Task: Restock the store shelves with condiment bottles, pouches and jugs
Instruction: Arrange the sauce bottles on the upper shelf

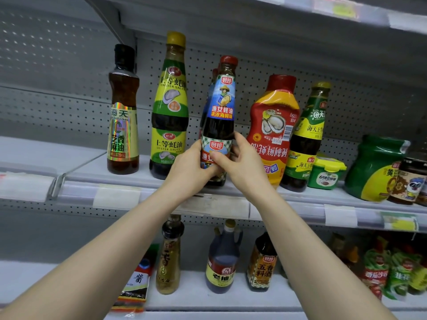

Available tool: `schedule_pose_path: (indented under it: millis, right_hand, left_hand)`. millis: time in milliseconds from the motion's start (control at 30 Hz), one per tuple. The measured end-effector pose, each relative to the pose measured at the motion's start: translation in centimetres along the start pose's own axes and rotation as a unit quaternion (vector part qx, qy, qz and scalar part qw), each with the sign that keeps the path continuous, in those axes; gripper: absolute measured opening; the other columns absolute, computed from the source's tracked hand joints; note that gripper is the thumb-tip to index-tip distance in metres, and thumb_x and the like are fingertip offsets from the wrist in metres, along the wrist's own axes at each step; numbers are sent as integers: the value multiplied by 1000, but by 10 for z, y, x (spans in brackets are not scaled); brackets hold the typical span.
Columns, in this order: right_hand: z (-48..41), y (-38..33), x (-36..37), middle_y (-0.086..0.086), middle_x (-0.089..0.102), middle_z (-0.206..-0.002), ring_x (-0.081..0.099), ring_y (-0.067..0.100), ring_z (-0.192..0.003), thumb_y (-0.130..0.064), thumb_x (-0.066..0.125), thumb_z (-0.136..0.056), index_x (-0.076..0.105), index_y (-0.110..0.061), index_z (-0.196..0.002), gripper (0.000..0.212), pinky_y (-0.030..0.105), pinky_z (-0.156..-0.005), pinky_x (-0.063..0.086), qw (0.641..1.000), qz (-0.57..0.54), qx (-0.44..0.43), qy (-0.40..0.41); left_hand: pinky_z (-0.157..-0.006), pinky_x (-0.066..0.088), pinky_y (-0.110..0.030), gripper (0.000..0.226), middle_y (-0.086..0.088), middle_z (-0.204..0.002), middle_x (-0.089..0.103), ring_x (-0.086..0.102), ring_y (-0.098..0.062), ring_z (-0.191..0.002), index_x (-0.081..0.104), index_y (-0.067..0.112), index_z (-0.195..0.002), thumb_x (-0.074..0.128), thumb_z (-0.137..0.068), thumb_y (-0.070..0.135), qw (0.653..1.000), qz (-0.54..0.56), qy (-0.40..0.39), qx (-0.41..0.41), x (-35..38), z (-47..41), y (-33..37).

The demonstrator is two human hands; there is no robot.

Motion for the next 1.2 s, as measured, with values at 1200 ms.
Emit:
schedule_pose_path:
  millis: [1200]
  right_hand:
    - [-18,26,23,3,65,-124,64,18,-112,-23,62,-100,43,-17,-142,47,45,-102,52,996,-16,70,-51]
  left_hand:
    - [-96,52,-36,69,-2,-123,65,63,-18,-107,40,20,-143,76,-84,15,999,0,-38,-11,9,-28,-9]
Point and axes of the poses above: each hand's wrist, its own z-axis away from the middle knuckle, its own x-axis out of the palm, y = z × x, the point moved 10 cm from there along -z, towards the middle knuckle
